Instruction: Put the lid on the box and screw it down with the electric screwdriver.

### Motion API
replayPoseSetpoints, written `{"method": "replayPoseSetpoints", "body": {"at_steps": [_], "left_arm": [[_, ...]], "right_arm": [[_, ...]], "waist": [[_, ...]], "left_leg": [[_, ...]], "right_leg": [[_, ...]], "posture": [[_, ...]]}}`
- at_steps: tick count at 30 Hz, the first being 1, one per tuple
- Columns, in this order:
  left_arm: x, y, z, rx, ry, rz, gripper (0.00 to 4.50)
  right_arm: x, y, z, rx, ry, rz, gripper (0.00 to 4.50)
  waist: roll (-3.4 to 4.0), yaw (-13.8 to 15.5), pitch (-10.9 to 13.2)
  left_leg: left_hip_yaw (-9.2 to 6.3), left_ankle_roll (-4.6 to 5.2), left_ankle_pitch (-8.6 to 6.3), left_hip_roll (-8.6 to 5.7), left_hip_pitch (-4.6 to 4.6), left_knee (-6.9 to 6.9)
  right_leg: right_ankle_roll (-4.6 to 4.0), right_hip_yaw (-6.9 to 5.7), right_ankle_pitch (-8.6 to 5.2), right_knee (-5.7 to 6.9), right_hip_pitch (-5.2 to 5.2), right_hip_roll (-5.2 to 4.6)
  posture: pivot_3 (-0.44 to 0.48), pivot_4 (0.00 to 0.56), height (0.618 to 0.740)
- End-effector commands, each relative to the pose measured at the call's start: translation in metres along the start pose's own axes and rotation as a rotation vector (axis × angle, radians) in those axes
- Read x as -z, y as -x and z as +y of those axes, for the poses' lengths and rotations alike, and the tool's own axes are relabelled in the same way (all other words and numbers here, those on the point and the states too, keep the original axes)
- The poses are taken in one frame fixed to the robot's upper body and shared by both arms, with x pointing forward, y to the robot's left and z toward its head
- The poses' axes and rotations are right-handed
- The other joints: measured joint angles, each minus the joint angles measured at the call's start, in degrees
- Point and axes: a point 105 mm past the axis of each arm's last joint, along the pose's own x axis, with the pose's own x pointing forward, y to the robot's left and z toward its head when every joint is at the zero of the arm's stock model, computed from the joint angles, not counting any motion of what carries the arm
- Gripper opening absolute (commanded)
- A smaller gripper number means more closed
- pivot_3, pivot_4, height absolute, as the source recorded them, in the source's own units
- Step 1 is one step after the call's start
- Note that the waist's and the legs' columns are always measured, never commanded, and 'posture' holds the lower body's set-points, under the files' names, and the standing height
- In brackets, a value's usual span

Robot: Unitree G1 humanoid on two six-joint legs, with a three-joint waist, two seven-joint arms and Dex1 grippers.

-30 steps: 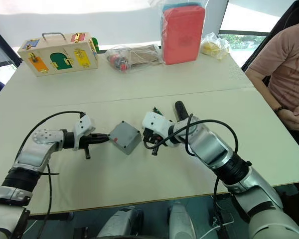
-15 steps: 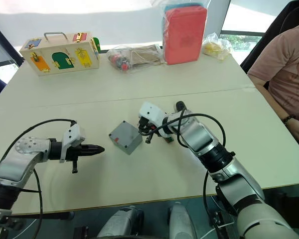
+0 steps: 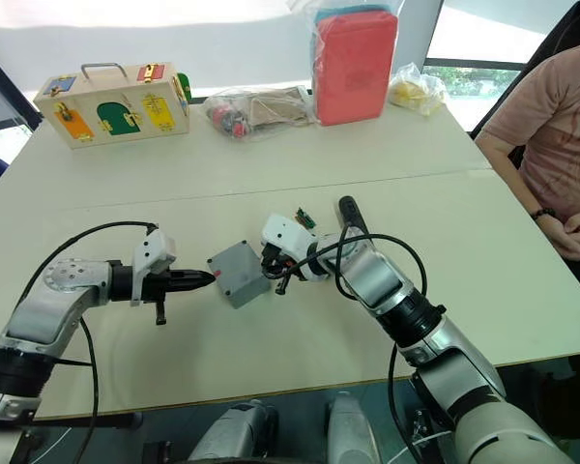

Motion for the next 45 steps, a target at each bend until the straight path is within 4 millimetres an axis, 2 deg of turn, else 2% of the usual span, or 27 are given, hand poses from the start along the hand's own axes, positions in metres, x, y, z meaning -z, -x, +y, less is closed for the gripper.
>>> {"method": "replayPoseSetpoints", "body": {"at_steps": [1,18,22,26,30,33,34,35,40,41,45], "left_arm": [[-0.012,-0.001,0.004,-0.003,-0.038,-0.031,0.00],[-0.021,-0.009,0.013,-0.033,-0.044,-0.071,0.00],[-0.021,-0.007,0.010,-0.021,-0.040,-0.066,0.00],[-0.022,0.006,0.007,-0.024,-0.045,-0.055,0.00],[-0.041,0.026,0.001,-0.018,-0.052,-0.080,0.00],[-0.055,0.034,-0.004,-0.016,-0.066,-0.108,0.00],[-0.060,0.036,-0.005,-0.015,-0.075,-0.116,0.00],[-0.065,0.037,-0.007,-0.012,-0.079,-0.126,0.00],[-0.086,0.038,-0.014,0.022,-0.103,-0.170,0.00],[-0.088,0.037,-0.014,0.026,-0.109,-0.176,0.00],[-0.096,0.034,-0.015,0.026,-0.125,-0.190,0.00]], "right_arm": [[-0.014,0.004,0.007,-0.010,0.040,-0.041,0.12],[-0.018,0.007,0.010,0.001,0.025,-0.049,0.12],[-0.019,0.010,0.008,0.016,0.031,-0.049,0.12],[-0.028,0.034,-0.001,0.088,0.071,-0.120,0.12],[-0.033,0.069,-0.002,0.162,0.106,-0.218,0.12],[-0.027,0.079,-0.003,0.200,0.067,-0.226,0.12],[-0.024,0.081,-0.005,0.224,0.037,-0.230,0.65],[-0.021,0.082,-0.008,0.248,0.010,-0.231,0.84],[0.002,0.082,-0.023,0.341,-0.076,-0.195,2.93],[0.005,0.080,-0.024,0.352,-0.105,-0.194,3.16],[0.018,0.072,-0.031,0.399,-0.153,-0.174,3.16]], "waist": [[0.00,0.03,0.00],[0.00,0.09,0.00],[0.00,0.07,0.00],[0.00,0.07,0.00],[0.00,0.26,0.00],[0.00,0.36,0.00],[0.00,0.34,0.00],[0.00,0.32,0.00],[0.00,0.32,0.00],[0.00,0.34,0.00],[0.00,0.32,0.00]], "left_leg": [[0.00,0.00,0.00,0.00,0.00,0.00],[-0.01,0.00,0.00,0.00,0.00,0.04],[0.00,0.00,0.00,-0.01,0.00,0.07],[-0.01,0.01,0.00,0.00,-0.02,0.05],[-0.02,0.03,-0.02,-0.01,-0.04,0.07],[-0.04,0.03,-0.02,0.00,-0.04,0.09],[-0.05,0.03,-0.02,0.00,-0.02,0.09],[-0.04,0.03,-0.02,0.00,-0.01,0.09],[-0.04,0.03,-0.02,0.01,0.00,0.09],[-0.04,0.03,-0.02,0.01,-0.01,0.09],[-0.03,0.03,-0.02,0.01,0.00,0.09]], "right_leg": [[0.00,0.00,0.00,0.00,0.00,0.00],[0.00,0.01,0.00,0.01,0.01,-0.01],[0.00,0.01,0.00,0.01,0.02,-0.01],[0.00,0.02,0.00,0.01,0.01,-0.03],[0.00,0.03,0.00,-0.02,0.02,-0.03],[0.00,0.02,0.00,-0.01,0.05,-0.03],[0.00,0.03,0.00,-0.02,0.07,-0.03],[0.00,0.03,0.00,-0.01,0.09,-0.03],[0.00,0.04,0.00,-0.01,0.08,-0.03],[0.00,0.04,0.00,-0.01,0.09,-0.03],[0.00,0.04,0.00,-0.01,0.09,-0.03]], "posture": [[0.000,0.150,0.740],[0.000,0.150,0.740],[0.000,0.150,0.740],[0.000,0.150,0.740],[0.000,0.150,0.740],[0.000,0.150,0.740],[0.000,0.150,0.740],[0.000,0.150,0.740],[0.000,0.150,0.740],[0.000,0.150,0.740],[0.000,0.150,0.740]]}}
